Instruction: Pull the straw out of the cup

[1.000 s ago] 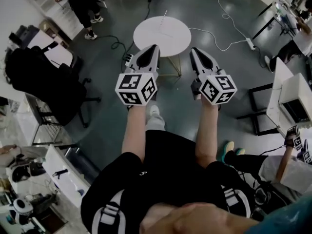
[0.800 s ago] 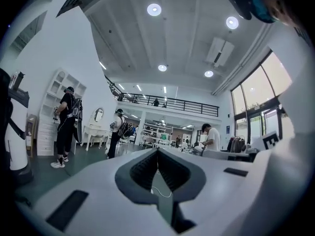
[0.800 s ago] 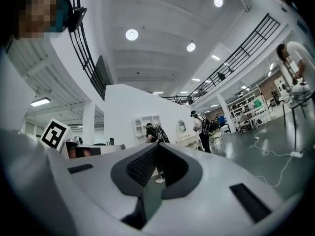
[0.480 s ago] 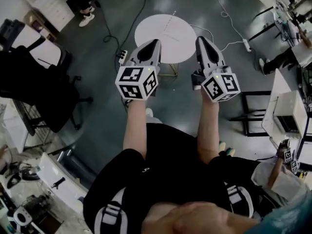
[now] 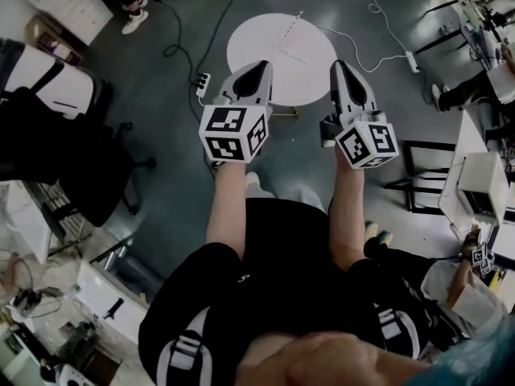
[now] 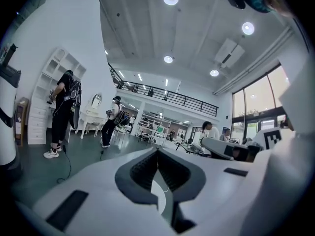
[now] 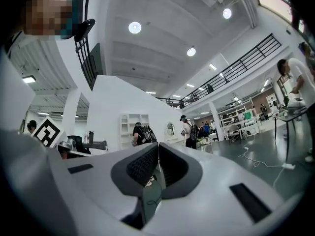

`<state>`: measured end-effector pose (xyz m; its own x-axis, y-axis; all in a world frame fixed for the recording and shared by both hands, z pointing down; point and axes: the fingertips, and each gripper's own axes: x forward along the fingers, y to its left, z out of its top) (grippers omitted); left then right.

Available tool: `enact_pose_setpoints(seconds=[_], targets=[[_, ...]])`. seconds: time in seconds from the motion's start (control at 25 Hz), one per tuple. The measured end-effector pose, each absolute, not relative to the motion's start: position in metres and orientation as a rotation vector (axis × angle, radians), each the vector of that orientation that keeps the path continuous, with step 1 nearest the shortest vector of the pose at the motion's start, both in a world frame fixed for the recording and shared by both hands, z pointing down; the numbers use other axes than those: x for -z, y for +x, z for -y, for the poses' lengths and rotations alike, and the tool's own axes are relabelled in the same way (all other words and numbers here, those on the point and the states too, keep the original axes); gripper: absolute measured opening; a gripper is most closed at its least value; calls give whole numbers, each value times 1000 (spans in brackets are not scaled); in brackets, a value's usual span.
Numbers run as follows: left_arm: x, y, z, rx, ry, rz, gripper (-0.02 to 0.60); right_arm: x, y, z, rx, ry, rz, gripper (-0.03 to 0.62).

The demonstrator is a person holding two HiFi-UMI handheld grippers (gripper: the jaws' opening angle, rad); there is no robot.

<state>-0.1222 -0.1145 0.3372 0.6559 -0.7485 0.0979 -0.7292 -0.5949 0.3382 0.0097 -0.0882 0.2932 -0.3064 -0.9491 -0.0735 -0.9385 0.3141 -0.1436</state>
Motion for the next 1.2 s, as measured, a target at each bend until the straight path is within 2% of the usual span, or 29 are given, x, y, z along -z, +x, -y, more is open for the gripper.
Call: enact_pose_setpoints(seconds=[0.52, 0.8, 1.2], targets=[[-374, -80, 159, -4, 2490, 1131, 9, -339, 48, 133, 238, -1841, -2425, 21], [-400, -76, 218, -112, 2449, 1195, 9, -385, 73, 205, 397, -1893, -2431, 21], [-436, -56, 287, -117, 2338, 1295, 9, -413, 110, 268, 404, -1835, -2474, 21]])
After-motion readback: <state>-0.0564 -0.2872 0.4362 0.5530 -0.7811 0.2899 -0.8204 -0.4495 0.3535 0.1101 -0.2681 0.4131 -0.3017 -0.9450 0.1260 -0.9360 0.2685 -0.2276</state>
